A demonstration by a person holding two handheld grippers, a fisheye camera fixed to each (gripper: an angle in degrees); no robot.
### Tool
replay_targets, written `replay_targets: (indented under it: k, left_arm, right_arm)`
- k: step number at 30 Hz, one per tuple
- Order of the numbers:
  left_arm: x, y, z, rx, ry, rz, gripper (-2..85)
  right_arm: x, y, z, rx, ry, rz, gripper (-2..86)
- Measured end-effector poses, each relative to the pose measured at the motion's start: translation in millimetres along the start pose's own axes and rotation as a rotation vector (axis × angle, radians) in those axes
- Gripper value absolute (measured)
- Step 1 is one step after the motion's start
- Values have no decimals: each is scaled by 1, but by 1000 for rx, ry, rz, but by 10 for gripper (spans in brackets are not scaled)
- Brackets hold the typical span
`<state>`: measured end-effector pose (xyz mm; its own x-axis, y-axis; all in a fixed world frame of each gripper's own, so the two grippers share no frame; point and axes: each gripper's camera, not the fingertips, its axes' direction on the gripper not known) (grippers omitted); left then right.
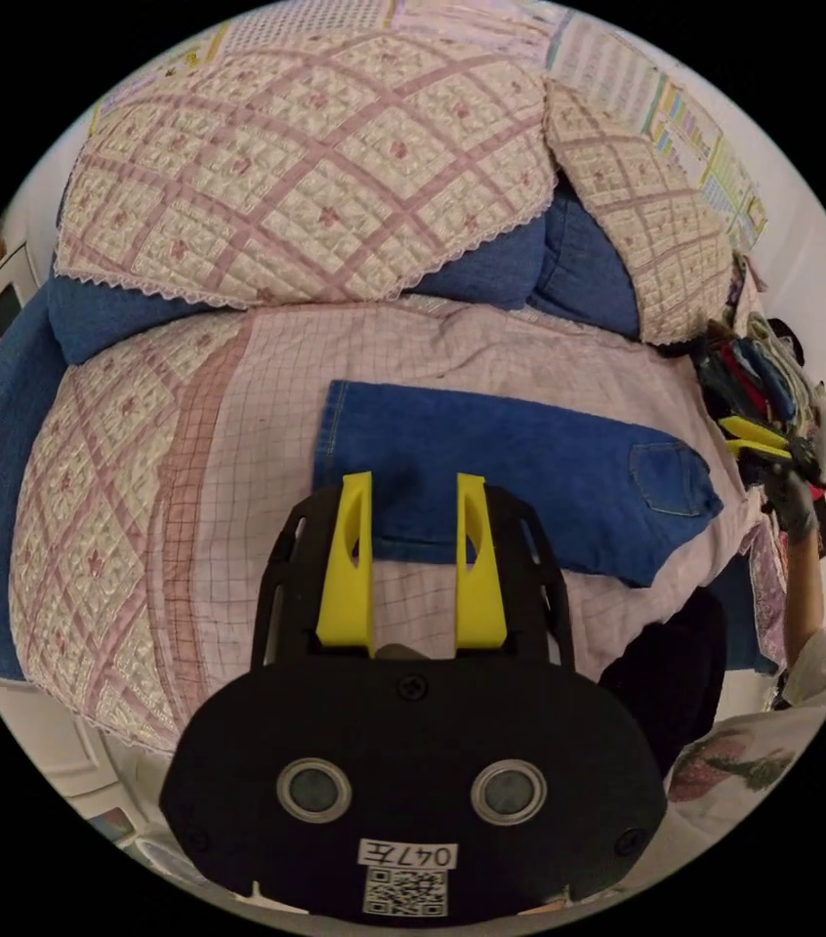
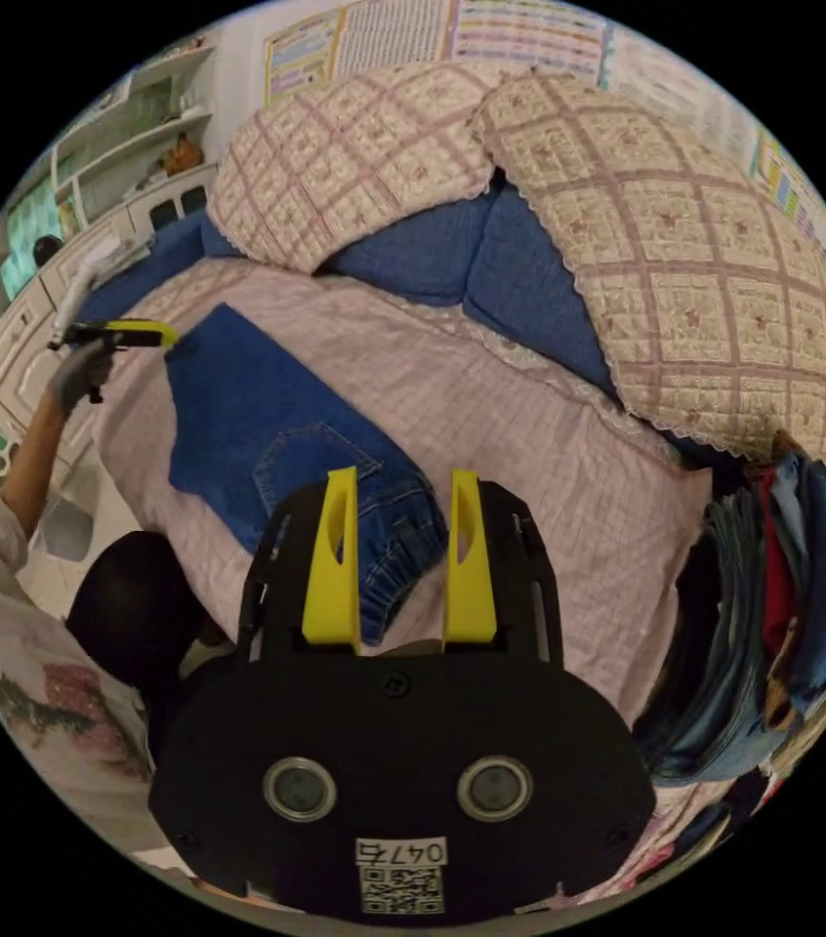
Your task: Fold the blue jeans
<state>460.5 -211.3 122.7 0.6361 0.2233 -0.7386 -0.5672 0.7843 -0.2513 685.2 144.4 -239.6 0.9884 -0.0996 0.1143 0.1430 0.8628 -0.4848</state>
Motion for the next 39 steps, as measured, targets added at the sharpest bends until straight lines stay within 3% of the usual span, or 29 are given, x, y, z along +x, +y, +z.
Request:
replay_targets:
  k: [6,11,15,17,23,31,36,39]
  left_arm:
    - [-2,10,74,-165,20,-8,119]
    - [-2,25,85,-102,40,-43,109]
    - [16,42,73,11,37,-23,109]
    - [23,52,67,61,37,-16,108]
    - [39,84,60,153,9,11,98]
    - [44,116,101,172,78,-7,102]
    - [30,134,133,186,187,-60,110]
    - [13,146,155,214,309,-120,117]
  right_arm:
    - [-29,-11,12,-33,9,-110,-1]
    - [-32,-6,-15,53,-6,-72,17]
    - [-18,-3,5,-97,-27,-13,50]
    - [-23,1,8,-117,-45,-21,22]
    - [-53,18,-34,-1,69,-69,2]
    - [-79,53,-103,170,60,-137,0]
    - [-110,115,-164,345,-90,-362,-1]
    - [-116,151,-180,330,-201,-437,-1]
